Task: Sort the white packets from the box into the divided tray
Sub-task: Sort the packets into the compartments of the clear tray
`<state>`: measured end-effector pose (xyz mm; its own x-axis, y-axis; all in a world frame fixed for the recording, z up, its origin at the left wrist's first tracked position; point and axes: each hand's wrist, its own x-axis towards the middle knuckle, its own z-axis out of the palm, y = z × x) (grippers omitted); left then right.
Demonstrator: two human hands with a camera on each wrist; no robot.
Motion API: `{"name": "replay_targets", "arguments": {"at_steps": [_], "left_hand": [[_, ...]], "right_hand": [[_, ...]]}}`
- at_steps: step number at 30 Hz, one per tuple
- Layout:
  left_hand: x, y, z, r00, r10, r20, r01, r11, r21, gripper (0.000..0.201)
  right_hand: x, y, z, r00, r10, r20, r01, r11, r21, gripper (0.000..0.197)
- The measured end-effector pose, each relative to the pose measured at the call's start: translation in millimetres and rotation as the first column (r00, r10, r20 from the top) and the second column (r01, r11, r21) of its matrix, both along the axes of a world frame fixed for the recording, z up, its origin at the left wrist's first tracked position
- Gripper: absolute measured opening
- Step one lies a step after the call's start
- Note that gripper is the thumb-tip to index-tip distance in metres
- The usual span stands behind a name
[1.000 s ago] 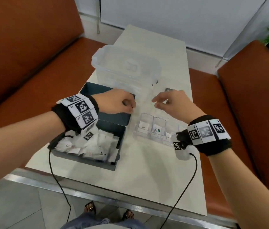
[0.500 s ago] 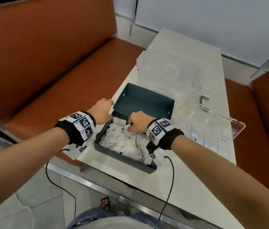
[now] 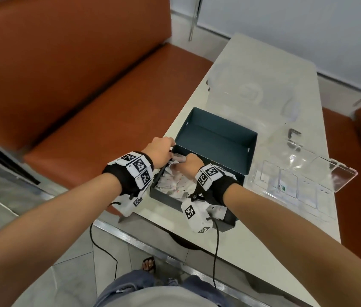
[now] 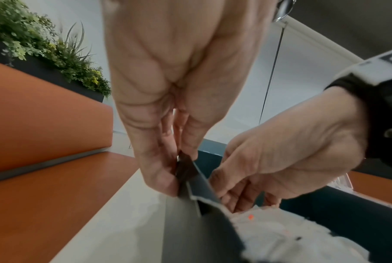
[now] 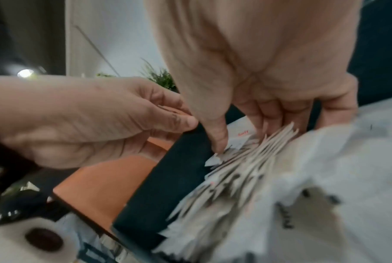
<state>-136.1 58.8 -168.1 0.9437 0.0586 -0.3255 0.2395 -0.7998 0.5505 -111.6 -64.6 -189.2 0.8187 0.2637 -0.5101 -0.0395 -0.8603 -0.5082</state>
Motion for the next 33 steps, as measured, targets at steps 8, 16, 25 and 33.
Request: {"name": "replay_targets", "arguments": {"at_steps": [8, 16, 25, 33], "left_hand": [[-2.4, 0.5, 1.6, 1.0, 0.026, -0.001, -0.026, 0.998, -0.061, 0.036], [-3.3, -0.2, 1.4, 1.0, 0.016, 0.002, -0.016, 0.998, -0.055, 0.035], [-4.1, -0.3, 1.9, 1.0, 0.015, 0.001, -0.015, 0.999, -0.043, 0.036], [-5.4, -1.4, 1.5, 0.999, 0.031, 0.009, -0.031, 0.998, -0.062, 0.036]], "right_hand": [[2.9, 1.1, -6.7, 0.953, -0.259, -0.158, 0.279, 0.953, 0.12, 0.026], [3.2, 0.7, -11.1, 0.917, -0.378, -0.128, 0.399, 0.864, 0.306, 0.023], [-3.1, -1.4, 5.8, 0.873, -0.37, -0.318, 0.463, 0.836, 0.296, 0.017], [-4.7, -6.2, 0.2, 0.939, -0.288, -0.19, 0.333, 0.902, 0.276, 0.03]]}}
